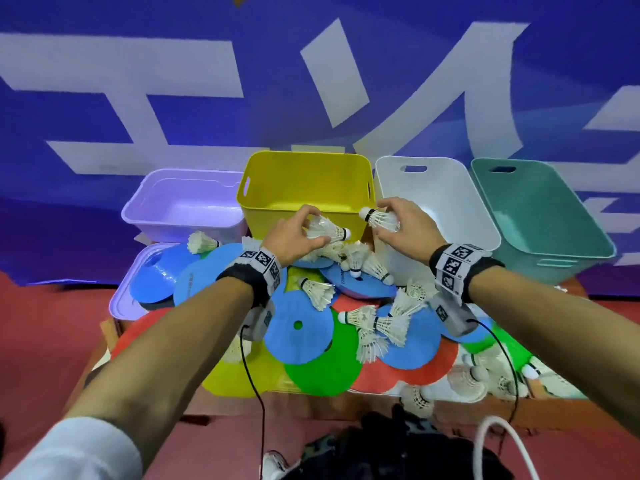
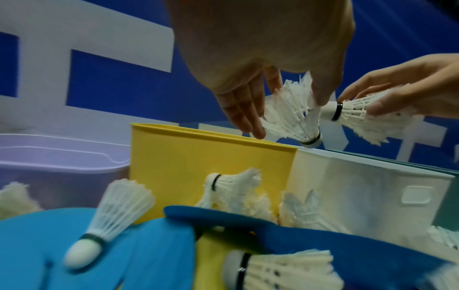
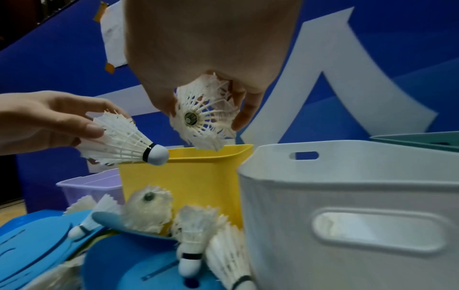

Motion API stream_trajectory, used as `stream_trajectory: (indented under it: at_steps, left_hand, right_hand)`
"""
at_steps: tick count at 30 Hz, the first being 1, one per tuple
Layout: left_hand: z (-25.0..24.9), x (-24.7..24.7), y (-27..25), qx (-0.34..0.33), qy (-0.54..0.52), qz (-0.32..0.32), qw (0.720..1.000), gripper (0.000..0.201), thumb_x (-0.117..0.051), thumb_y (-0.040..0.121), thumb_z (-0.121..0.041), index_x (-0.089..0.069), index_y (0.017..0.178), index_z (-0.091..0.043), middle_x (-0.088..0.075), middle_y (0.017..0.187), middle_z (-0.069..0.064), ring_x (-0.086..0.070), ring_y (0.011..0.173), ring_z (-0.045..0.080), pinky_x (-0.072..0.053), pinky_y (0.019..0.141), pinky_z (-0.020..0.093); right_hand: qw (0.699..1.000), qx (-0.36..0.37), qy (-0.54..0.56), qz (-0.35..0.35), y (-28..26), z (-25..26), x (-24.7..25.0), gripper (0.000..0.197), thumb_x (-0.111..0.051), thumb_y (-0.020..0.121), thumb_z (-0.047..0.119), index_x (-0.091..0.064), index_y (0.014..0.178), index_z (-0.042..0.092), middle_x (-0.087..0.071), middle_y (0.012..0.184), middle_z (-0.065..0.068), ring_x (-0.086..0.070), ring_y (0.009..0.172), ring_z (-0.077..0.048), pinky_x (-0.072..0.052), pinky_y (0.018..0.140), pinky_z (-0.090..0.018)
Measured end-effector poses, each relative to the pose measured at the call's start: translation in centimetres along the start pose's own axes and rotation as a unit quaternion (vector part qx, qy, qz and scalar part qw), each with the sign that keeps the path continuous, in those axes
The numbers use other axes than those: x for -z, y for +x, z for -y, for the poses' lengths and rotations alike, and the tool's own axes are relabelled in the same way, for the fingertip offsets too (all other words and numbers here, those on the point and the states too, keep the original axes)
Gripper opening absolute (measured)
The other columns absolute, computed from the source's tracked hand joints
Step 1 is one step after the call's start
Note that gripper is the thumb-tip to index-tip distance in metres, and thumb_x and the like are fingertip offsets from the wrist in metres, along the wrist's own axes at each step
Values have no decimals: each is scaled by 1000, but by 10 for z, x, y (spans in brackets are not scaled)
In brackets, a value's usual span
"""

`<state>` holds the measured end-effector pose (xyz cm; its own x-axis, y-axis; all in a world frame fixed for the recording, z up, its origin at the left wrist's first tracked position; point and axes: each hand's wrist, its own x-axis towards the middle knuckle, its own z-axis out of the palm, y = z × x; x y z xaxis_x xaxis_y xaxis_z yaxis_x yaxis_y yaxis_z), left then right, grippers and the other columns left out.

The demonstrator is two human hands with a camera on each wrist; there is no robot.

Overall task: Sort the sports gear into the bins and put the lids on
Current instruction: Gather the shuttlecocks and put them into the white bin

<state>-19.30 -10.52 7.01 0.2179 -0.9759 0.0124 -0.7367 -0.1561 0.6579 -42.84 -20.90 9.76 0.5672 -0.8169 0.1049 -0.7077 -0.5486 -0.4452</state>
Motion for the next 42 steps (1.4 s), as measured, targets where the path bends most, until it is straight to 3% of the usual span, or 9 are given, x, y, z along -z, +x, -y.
stream_trajectory:
  at_steps: [10, 12, 14, 16, 19, 23, 28, 32, 42]
  left_hand:
    - [-87, -60, 47, -45, 10, 5, 999, 51, -67, 86, -49, -46, 126, -26, -66, 110, 3, -64, 91, 20, -53, 81, 39]
    - [-98, -72, 54, -52, 6, 14, 999, 54, -64, 88, -49, -43, 132, -27, -65, 119, 4, -63, 103, 22, -51, 86, 34]
    - [-104, -86, 60, -64, 31, 56, 996, 65, -59, 92, -50, -32, 147, -28, -52, 143, 5, -51, 127, 24, -43, 100, 34]
    - [-107, -98, 64, -57, 98, 92, 989, 77, -53, 93, -56, -17, 155, -28, -26, 160, 6, -29, 144, 25, -30, 114, 42]
    - [-107, -109, 64, -19, 160, 101, 982, 81, -50, 91, -62, -11, 156, -34, -9, 164, 8, -13, 149, 28, -19, 116, 54]
    - [-101, -106, 62, -14, 173, 87, 981, 77, -53, 90, -59, -17, 154, -34, -12, 163, 7, -14, 149, 27, -17, 115, 55]
    - [-83, -88, 50, -21, 173, 63, 983, 71, -53, 90, -58, -25, 151, -36, -18, 162, 5, -15, 148, 25, -16, 115, 54]
    - [-51, -67, 27, -24, 184, 91, 978, 69, -51, 91, -60, -21, 151, -41, -8, 163, 2, -8, 149, 25, -13, 115, 55]
    - [69, 8, -53, 93, 154, 76, 981, 70, -54, 92, -56, -22, 152, -41, -8, 163, 4, -8, 150, 27, -11, 115, 55]
  right_hand:
    - [998, -44, -19, -36, -14, -89, 41, 47, -59, 92, 37, -47, 133, 19, -55, 131, -4, -51, 119, -24, -44, 93, -38]
    - [998, -54, -21, -27, -16, -103, 42, 53, -58, 93, 41, -41, 139, 19, -53, 136, -6, -49, 123, -27, -42, 96, -40]
    - [995, -87, -47, 28, -19, -118, 38, 72, -53, 93, 53, -23, 150, 24, -41, 148, -9, -40, 133, -31, -33, 106, -48]
    - [986, -128, -81, 73, -23, -130, 33, 85, -46, 91, 65, -6, 155, 27, -28, 157, -8, -31, 141, -30, -24, 111, -54]
    - [985, -140, -82, 62, -30, -142, 29, 82, -43, 91, 66, -11, 155, 27, -29, 157, -7, -31, 140, -28, -21, 112, -53]
    - [990, -111, -74, 36, -35, -143, 29, 71, -50, 92, 57, -24, 152, 29, -35, 153, -5, -35, 137, -27, -19, 110, -47]
    - [994, -84, -59, 33, -25, -122, 22, 67, -53, 91, 53, -30, 149, 30, -37, 151, -4, -35, 136, -26, -20, 108, -45]
    - [995, -57, -61, 46, -12, -87, -2, 67, -54, 90, 55, -32, 148, 30, -37, 151, -4, -32, 138, -26, -20, 109, -44]
    - [988, 121, -66, 71, 12, 49, -89, 67, -61, 87, 50, -37, 145, 27, -35, 148, -6, -22, 140, -22, -17, 107, -39]
